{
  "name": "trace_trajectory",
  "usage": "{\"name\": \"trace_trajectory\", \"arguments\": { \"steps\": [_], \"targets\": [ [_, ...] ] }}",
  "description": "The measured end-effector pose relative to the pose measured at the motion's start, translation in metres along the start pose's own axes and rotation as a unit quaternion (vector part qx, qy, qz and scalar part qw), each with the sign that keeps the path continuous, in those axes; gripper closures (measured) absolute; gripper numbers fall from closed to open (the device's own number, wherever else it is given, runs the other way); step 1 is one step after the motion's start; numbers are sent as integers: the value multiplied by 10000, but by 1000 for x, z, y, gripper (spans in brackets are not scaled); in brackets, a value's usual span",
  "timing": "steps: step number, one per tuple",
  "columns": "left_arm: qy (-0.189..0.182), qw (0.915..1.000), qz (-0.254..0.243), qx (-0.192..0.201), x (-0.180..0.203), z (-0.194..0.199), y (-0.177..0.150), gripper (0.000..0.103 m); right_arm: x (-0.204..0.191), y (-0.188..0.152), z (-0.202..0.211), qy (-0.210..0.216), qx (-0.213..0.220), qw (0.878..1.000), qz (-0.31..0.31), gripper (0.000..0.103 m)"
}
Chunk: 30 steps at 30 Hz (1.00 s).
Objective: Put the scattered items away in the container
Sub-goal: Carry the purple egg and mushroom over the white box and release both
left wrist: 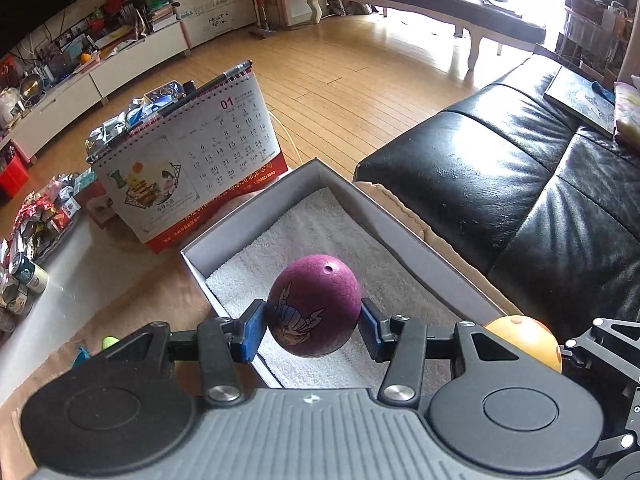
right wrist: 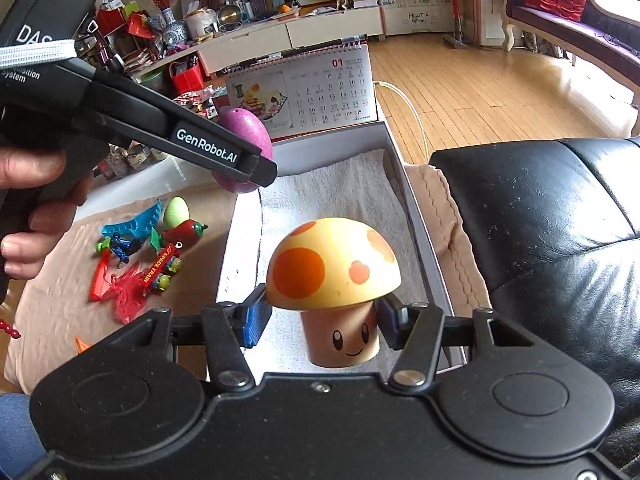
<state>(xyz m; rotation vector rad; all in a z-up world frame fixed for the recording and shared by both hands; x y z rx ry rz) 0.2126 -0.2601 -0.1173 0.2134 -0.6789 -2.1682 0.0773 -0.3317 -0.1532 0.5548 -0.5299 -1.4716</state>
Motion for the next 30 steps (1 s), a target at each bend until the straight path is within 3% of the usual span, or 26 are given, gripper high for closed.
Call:
{"name": "trace_trajectory", "arguments": {
  "steps": [11, 15, 30],
  "targets": [
    [44, 9999, 90, -112, -8, -22, -3, 52, 4, -4, -11, 74, -158, 9998, -21, 48],
    [116, 9999, -1, -86, -7, -23, -4, 42, 9, -5, -11, 75, -148, 9998, -135, 37],
    [287, 9995, -142, -28, -10, -4, -10, 34, 4, -4, -3, 142, -57, 9998, -113, 36]
  ]
}}
Point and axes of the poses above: each gripper's, at about its wrist camera, not at the fingertips, and z roughly against the way its jaws point, x to its right, y to its top, the point moved 2 cm from there along -z, roughly the way its jaws point, and after that the axes turned 14 degrees about -y, right-handed, at the moved point
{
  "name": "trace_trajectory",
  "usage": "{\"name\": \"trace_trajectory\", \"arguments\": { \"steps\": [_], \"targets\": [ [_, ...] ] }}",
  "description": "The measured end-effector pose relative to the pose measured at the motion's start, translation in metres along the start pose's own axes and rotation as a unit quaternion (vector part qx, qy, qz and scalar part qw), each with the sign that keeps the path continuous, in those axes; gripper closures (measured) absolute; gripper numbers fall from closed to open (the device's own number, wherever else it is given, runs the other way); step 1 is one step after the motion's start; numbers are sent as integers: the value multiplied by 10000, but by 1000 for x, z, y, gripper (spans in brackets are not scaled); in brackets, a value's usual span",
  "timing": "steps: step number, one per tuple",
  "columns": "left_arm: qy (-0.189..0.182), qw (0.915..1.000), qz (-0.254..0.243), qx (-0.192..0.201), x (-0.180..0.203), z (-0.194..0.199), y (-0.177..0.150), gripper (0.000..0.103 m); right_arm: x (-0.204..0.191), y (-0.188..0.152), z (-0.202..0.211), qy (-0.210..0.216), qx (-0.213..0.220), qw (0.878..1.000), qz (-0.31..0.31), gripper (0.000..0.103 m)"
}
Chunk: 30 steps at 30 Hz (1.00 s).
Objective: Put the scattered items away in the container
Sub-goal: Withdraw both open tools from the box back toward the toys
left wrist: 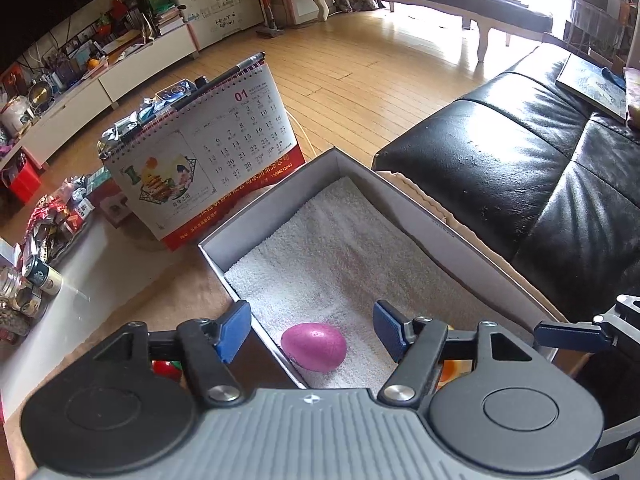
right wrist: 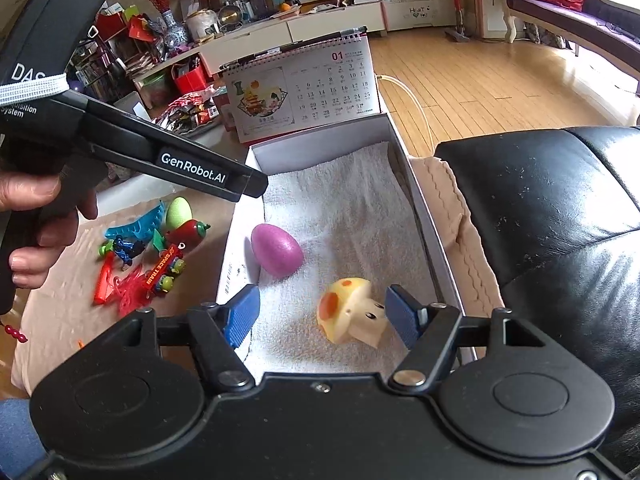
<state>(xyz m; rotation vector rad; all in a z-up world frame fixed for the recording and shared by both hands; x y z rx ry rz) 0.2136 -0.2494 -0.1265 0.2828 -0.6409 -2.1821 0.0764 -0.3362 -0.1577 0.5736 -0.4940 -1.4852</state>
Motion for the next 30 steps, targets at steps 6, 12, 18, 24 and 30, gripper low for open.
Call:
{"name": "trace_trajectory", "arguments": {
  "steps": [6, 12, 18, 24, 30],
  "targets": [
    [109, 9999, -33, -19, -5, 8, -9, 31, -7, 0, 2, 26, -23, 10000, 84, 36],
    [103, 9999, 20, 30, -11, 15, -16, 31, -18, 1, 7, 27, -5, 9999, 158, 36],
    [83, 9998, 43, 150, -16, 29, -22, 29, -30, 2, 11, 13, 13, 9997, 260, 36],
    [143, 9998, -14, 157, -26, 51, -48, 25, -53, 0, 16, 95, 31, 9990, 428, 36],
    [222, 9998, -23, 4, -45, 69, -99, 24, -90, -14, 16, 251, -51, 9971, 720, 35]
  ]
}}
Point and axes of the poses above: each gripper's, at about its wrist camera, not at the fingertips, and z roughly against the way its jaws point, x to its right, y to its top, the point moved 2 cm from there along -z, roughly the way its jaws point, and after that the axes turned 14 degrees about -y, right-handed, at the moved point
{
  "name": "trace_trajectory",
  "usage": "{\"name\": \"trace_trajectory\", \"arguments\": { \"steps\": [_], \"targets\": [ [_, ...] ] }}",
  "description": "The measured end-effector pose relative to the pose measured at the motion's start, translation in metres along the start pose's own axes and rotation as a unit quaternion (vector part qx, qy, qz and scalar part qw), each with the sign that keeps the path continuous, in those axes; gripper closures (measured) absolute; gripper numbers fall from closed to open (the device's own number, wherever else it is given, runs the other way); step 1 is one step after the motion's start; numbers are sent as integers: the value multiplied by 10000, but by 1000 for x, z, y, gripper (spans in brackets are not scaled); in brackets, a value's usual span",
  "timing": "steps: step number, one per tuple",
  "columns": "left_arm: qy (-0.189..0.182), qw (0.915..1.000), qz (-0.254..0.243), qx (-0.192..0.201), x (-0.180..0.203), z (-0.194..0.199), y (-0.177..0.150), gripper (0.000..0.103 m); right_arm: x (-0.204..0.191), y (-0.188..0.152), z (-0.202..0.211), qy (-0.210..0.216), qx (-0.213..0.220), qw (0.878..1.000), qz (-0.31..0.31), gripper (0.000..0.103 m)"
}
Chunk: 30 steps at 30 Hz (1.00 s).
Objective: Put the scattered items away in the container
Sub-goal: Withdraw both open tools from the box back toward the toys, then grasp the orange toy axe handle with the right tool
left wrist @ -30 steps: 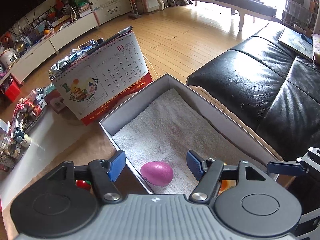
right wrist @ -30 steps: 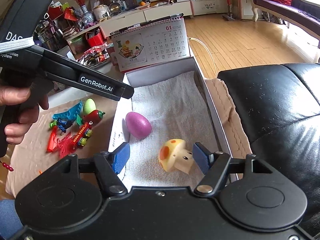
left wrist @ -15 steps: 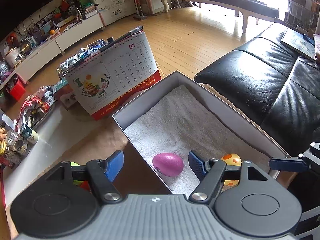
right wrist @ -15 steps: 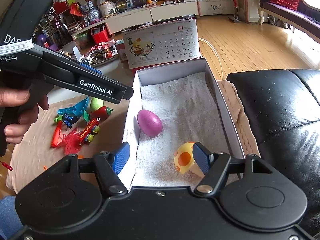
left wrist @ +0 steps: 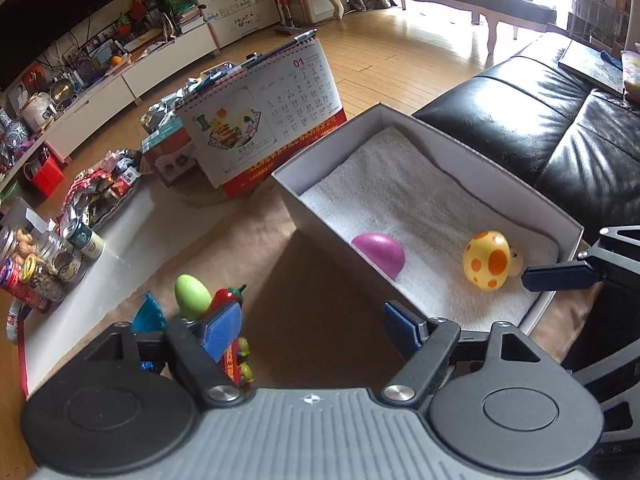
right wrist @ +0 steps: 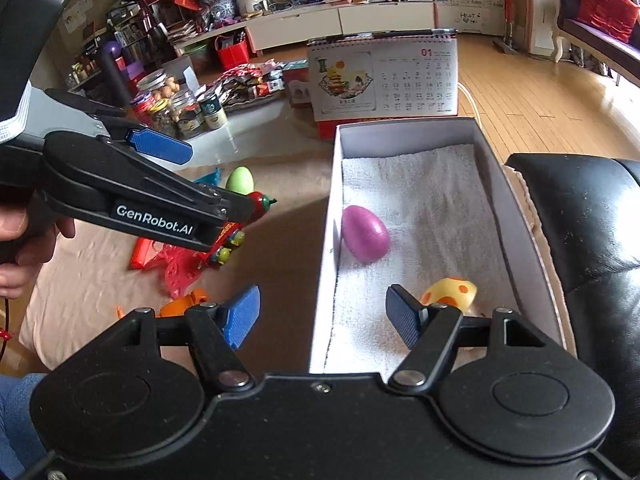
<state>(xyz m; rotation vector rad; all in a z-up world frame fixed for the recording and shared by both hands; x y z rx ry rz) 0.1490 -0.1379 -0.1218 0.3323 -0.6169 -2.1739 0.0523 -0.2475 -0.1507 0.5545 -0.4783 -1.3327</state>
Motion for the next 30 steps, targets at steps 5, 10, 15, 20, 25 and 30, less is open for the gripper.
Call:
{"name": "trace_trajectory", "arguments": {
  "steps": [5, 10, 15, 20, 25, 30],
  "targets": [
    [64, 9998, 155, -93, -24, 14, -43, 22, -36, -12, -6, 142, -118, 9994, 291, 35],
    [160, 9989, 426, -84, -56, 30, -84, 19, -73, -19, -12, 300, -167, 9978, 574, 30],
    [312, 9941, 1034, -52, -104, 42, -129, 19, -117, -24, -22, 526, -106, 9933, 1020, 30],
    [623, 9816, 1806, -68, -161, 50, -179, 18, -174, -32, -37, 791, 46, 9755, 2055, 30],
    [833, 9655, 2463, -157, -207, 50, -223, 18, -225, -49, -62, 713, 357, 9283, 3632, 30],
    [918, 9571, 2722, -379, -230, 39, -254, 18, -249, -65, -86, 847, 477, 8792, 4664, 30]
  ]
}}
Point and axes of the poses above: each gripper's, at about its wrist camera, not at the fingertips, and z roughly against the way its jaws point, x to its right, y to its top, the point moved 2 cm from there along -z, roughly the way its jaws point, and after that the axes turned 14 degrees about -y, right-handed, at the moved point
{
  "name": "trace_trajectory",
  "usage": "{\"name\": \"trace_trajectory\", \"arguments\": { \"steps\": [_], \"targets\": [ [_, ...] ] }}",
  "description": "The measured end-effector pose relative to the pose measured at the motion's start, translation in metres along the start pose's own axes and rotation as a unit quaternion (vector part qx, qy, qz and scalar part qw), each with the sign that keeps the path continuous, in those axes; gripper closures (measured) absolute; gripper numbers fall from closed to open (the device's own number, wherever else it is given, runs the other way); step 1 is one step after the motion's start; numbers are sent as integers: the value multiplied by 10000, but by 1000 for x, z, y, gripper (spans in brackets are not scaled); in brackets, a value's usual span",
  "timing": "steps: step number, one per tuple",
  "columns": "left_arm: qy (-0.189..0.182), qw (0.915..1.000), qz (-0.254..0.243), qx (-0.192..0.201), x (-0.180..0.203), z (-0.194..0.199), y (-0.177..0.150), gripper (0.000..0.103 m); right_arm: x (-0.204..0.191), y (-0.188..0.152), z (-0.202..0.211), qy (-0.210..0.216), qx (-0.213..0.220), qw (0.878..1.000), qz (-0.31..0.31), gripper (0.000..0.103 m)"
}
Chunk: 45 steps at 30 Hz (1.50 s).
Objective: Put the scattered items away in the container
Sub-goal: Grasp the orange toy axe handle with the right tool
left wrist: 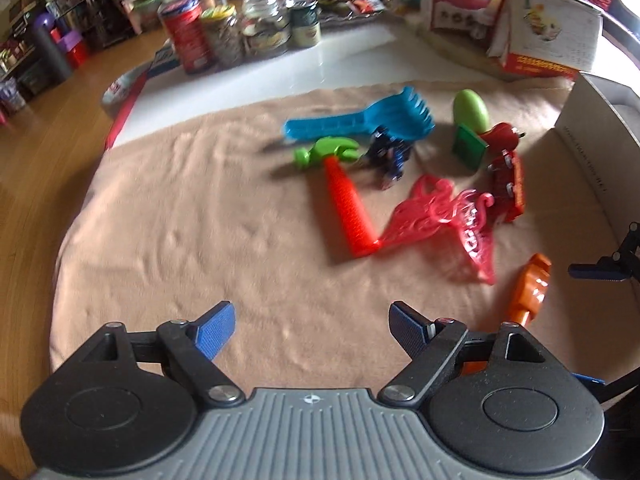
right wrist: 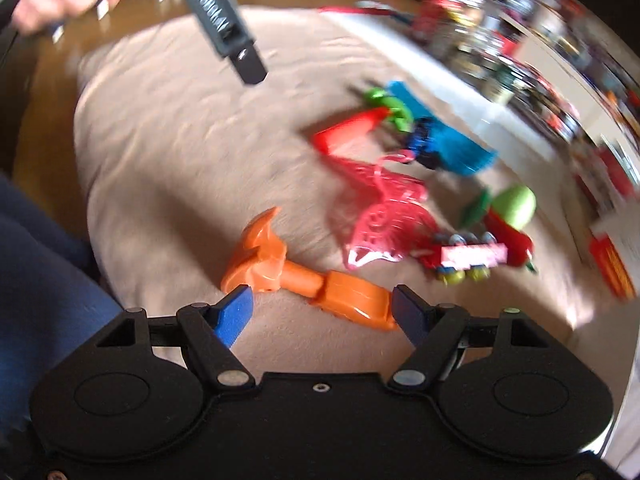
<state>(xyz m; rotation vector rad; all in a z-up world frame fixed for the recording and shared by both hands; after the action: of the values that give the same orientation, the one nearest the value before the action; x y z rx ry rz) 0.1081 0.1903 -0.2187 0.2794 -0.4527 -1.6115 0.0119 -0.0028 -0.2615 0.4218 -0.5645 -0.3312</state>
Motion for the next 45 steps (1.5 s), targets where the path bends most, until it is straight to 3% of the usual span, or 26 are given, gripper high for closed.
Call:
{"name": "trace_trajectory", "arguments": {
  "steps": [5, 10, 15, 19, 20, 22, 24, 30, 34, 41, 45],
  "targets": [
    [-75, 9996, 231, -143, -14, -18, -5, 18, -14, 6, -17, 248, 198, 9979, 564, 30],
    [-86, 9994, 200, -255, -13, -29, -4, 18, -21, 12, -34, 464, 203, 9965, 664, 29],
    [-113, 9992, 215, -317, -11, -36, -4, 18, -16, 15, -39, 478, 192, 9963, 694, 31],
    [-118, 9991, 200, -349, -10, -39, -4, 18, -22, 10, -45, 191, 163, 9900, 1386, 32],
    [-111, 9991, 203, -353, -10, -39, -4, 18, -23, 10, -47, 170, 170, 9886, 1484, 33],
    [-107, 9990, 217, -370, -10, -41, -3, 18, -23, 14, -51, 155, 134, 9886, 1491, 47],
    [-118, 9989, 254, -389, -11, -43, -1, 18, -21, 21, -59, 140, -25, 9908, 1347, 65],
    [-162, 9981, 357, -467, -13, -53, 11, 17, -3, 29, -73, 437, -651, 9969, 116, 68],
    [-139, 9976, 492, -467, -14, -70, 32, 17, 24, 13, -74, 985, -1558, 9716, -1482, 71],
    [320, 9970, 462, -527, -5, -120, 75, 17, 20, -20, -49, 1055, -1688, 9600, -1968, 70],
    [287, 9958, 658, -563, -5, -145, 90, 17, 19, -25, -43, 976, -1561, 9594, -2137, 65]
  ]
}}
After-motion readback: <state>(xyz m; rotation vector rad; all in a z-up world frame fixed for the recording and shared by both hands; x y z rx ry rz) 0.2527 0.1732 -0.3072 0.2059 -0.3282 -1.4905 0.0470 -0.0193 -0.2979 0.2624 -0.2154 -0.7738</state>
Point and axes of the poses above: each gripper's, at about its wrist camera, not at the fingertips, and z roughly against the way its jaws point, x to its right, y to its top, the point moved 2 cm from there along -z, roughly the way its jaws point, and after that the axes turned 14 degrees about -y, right-handed, at the moved point
